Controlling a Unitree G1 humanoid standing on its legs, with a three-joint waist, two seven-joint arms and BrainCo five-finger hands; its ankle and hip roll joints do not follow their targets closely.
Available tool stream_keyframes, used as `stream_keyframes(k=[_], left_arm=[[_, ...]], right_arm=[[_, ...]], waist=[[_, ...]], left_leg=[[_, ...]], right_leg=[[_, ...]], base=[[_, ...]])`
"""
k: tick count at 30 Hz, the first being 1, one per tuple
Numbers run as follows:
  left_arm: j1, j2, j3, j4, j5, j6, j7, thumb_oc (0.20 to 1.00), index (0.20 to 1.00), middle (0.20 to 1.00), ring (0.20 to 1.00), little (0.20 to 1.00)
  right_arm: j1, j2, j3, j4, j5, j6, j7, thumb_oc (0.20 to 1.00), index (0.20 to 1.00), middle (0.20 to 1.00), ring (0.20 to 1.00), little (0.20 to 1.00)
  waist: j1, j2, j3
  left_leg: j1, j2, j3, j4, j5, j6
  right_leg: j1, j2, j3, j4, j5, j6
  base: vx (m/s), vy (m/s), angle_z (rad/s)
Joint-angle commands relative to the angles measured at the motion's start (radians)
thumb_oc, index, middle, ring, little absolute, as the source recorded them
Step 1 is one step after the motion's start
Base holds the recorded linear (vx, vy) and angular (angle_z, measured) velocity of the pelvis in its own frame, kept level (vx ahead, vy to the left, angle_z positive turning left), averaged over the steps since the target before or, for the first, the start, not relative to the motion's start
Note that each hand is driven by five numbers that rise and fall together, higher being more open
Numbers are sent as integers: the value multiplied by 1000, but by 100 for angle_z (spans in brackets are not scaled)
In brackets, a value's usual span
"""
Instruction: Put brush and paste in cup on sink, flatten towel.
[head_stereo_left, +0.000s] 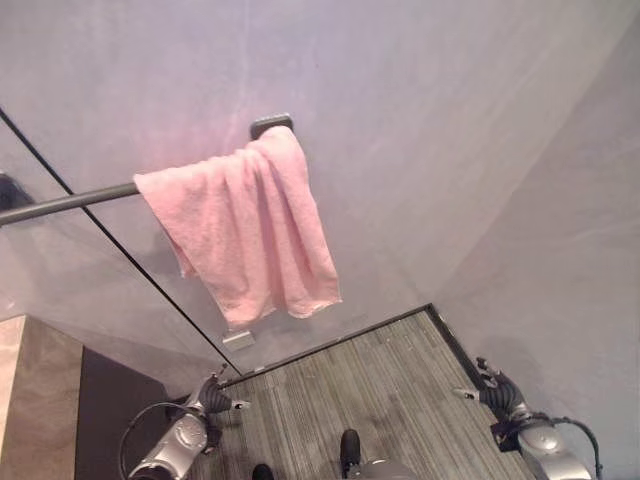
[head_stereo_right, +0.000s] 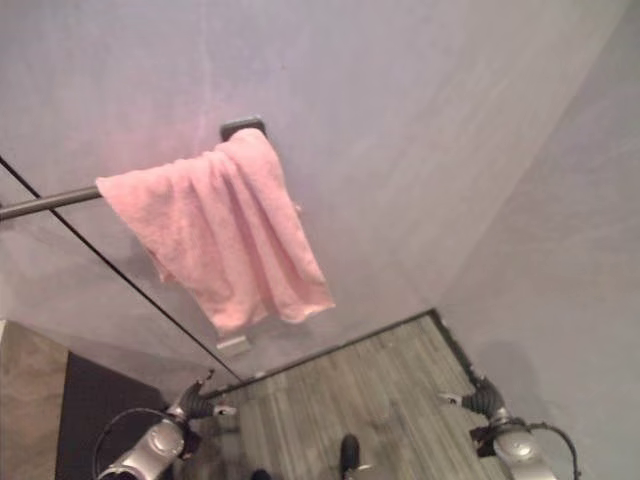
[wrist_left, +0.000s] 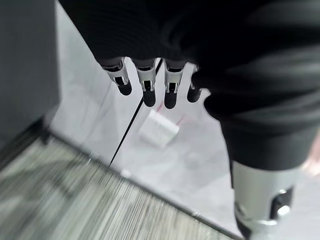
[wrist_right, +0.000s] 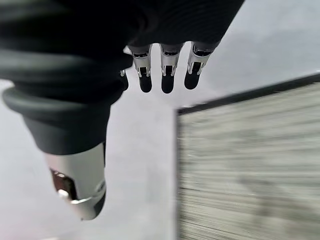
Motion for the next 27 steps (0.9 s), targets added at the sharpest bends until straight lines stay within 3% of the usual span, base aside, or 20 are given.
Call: stream_keyframes(k=[1,4,7,9,10,11,12,14,15,21,27], left_arm=[[-45,119,37,-98,-17,-54,-16,1000,1000,1000,1000,1000],[-53,158,56,-171,-34,-63,-24,1000,1000,1000,1000,1000],[-98,176,69,-245,-74,-69,-17,1000,1000,1000,1000,1000],[-100,185,83,-282,-86,-69,-19,1000,1000,1000,1000,1000],[-117,190,78,-293,-111,-81,-35,1000,1000,1000,1000,1000],[-117,190,78,-293,-111,-81,-35,1000,1000,1000,1000,1000],[-143,201,77,-295,-128,-84,-28,1000,1000,1000,1000,1000],[-143,202,82,-332,-178,-90,-54,1000,1000,1000,1000,1000],[-151,184,76,-314,-212,-95,-64,1000,1000,1000,1000,1000],[-149,134,73,-346,-326,-123,-105,1000,1000,1000,1000,1000],[-176,73,76,-356,-379,-131,-80,1000,1000,1000,1000,1000]], right_arm=[[-99,-32,0,-58,54,-45,11,1000,1000,1000,1000,1000],[-120,-55,-5,-98,61,-43,18,1000,1000,1000,1000,1000],[-170,-58,-5,-129,69,-40,8,1000,1000,1000,1000,1000],[-178,-60,-3,-145,69,-39,10,1000,1000,1000,1000,1000],[-171,-72,-15,-140,101,-47,20,1000,1000,1000,1000,1000],[-171,-72,-15,-140,101,-47,20,1000,1000,1000,1000,1000],[-184,-89,-30,-103,117,-51,4,1000,1000,1000,1000,1000],[-174,-78,-30,-130,123,-44,32,1000,1000,1000,1000,1000],[-155,-73,-28,-126,132,-33,40,1000,1000,1000,1000,1000],[-169,-80,-34,-92,218,-44,73,1000,1000,1000,1000,1000],[-225,-86,-5,-73,193,-39,62,1000,1000,1000,1000,1000]], waist=[[39,-48,-22],[43,-49,-21],[34,-35,7],[33,-28,14],[6,-25,5],[6,-25,5],[2,-39,12],[1,-41,13],[-7,-57,2],[11,-59,-53],[19,-59,-68]], left_leg=[[-33,-34,-6,82,-9,11],[-24,-54,-7,78,-19,25],[3,-73,-17,53,-13,50],[10,-72,-20,45,-13,51],[28,-86,-47,21,-12,49],[28,-86,-48,21,-12,49],[39,-96,-59,26,-24,41],[34,-89,-71,47,-28,37],[38,-91,-86,50,-37,37],[72,-84,-66,7,-30,23],[89,-75,-73,-3,-23,11]], right_leg=[[45,-128,94,115,-44,141],[27,-143,105,161,-13,155],[-67,-156,128,341,93,161],[-85,-138,122,363,68,156],[-100,-37,176,280,-17,133],[-100,-37,176,280,-17,133],[-111,-56,163,151,0,135],[-97,-77,154,144,21,148],[-79,-59,197,117,13,138],[-5,-63,166,12,41,145],[30,-58,150,-17,36,139]], base=[[52,212,-7],[31,200,9],[-17,196,13],[22,167,8],[83,143,6],[176,64,35],[94,-10,39],[82,-53,39],[109,-84,29],[121,-46,20],[60,-39,4]])
